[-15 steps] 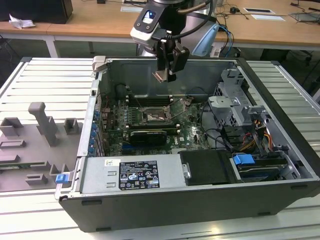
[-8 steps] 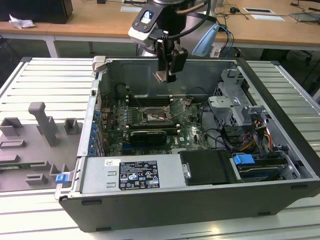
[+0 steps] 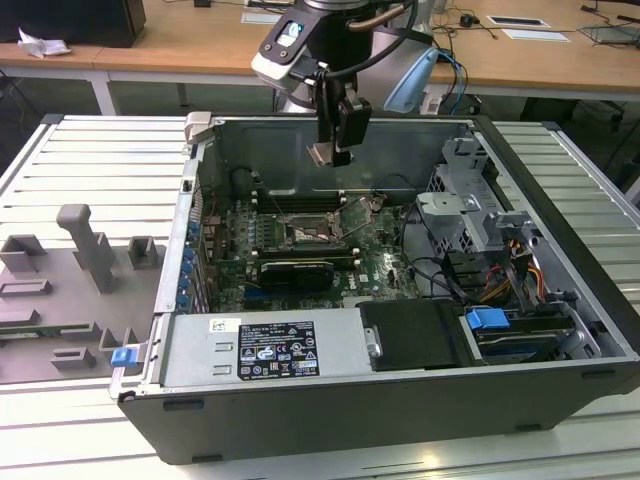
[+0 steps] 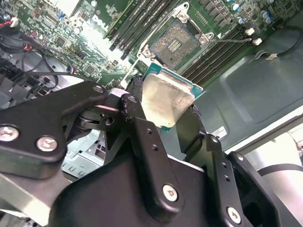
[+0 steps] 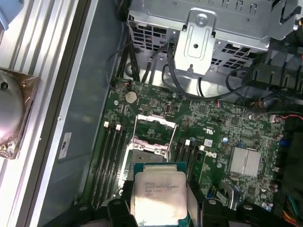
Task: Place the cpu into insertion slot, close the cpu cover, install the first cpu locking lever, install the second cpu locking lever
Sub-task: 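Place the cpu into insertion slot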
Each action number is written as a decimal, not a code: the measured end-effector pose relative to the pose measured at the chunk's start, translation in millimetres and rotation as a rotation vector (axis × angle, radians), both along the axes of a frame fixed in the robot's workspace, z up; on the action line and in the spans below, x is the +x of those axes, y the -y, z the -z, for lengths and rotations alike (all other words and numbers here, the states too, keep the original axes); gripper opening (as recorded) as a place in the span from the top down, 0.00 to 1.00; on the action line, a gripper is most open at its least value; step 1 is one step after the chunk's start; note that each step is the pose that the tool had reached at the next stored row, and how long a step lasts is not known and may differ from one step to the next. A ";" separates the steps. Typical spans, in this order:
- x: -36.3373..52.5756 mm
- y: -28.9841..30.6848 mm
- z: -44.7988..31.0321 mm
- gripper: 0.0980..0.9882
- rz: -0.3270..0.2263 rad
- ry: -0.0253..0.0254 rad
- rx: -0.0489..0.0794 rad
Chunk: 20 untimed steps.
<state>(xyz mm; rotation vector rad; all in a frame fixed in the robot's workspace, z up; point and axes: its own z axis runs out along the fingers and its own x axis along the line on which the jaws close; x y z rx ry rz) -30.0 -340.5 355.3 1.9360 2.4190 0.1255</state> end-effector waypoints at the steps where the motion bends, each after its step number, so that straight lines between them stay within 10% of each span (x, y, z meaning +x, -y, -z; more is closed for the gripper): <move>1: 0.0 0.0 0.1 0.52 0.006 0.0000 0.000; 20: -0.6 0.0 3.2 0.52 0.141 0.0000 0.000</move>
